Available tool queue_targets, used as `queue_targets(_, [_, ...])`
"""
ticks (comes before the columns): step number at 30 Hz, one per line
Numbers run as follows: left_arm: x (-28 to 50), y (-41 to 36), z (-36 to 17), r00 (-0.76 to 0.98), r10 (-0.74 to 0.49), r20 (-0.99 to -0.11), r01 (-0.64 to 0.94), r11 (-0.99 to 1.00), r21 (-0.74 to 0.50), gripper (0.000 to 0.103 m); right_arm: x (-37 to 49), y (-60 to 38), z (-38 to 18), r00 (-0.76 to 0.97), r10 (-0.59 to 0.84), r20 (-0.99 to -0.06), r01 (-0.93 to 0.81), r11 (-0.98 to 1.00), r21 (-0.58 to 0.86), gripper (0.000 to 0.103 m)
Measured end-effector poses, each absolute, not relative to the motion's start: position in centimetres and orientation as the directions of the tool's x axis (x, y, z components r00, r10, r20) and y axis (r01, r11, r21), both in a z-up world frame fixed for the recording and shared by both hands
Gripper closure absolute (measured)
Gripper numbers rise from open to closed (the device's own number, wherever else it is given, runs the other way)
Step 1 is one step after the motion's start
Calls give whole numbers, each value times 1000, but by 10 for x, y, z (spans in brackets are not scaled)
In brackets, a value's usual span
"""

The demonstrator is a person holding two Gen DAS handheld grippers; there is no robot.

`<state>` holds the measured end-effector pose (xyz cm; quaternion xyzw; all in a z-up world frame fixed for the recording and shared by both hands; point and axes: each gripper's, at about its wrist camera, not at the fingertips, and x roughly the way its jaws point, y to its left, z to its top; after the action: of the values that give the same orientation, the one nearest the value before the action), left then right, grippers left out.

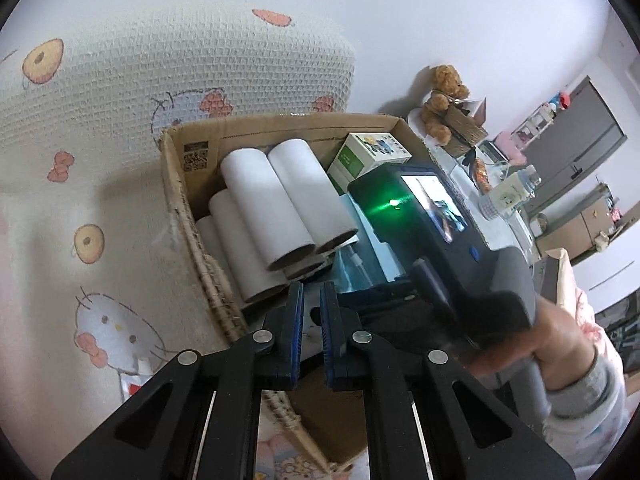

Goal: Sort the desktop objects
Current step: 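Withdraw the left gripper up and out of the box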

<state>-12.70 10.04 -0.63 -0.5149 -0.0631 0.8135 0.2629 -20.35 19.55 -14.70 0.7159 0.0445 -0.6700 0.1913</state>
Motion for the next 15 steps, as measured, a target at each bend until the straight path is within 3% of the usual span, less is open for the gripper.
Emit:
queue_targets(8, [-126,78,-10,-368,487,-792,-364,-859,-360,94,-217,187,-172,219,-125,-968,276,-943,185,81])
queue_targets(15, [-124,72,-7,-369,509,-778,-363,-849,-383,94,-220,189,-175,216,-124,-968,265,-947,181,81])
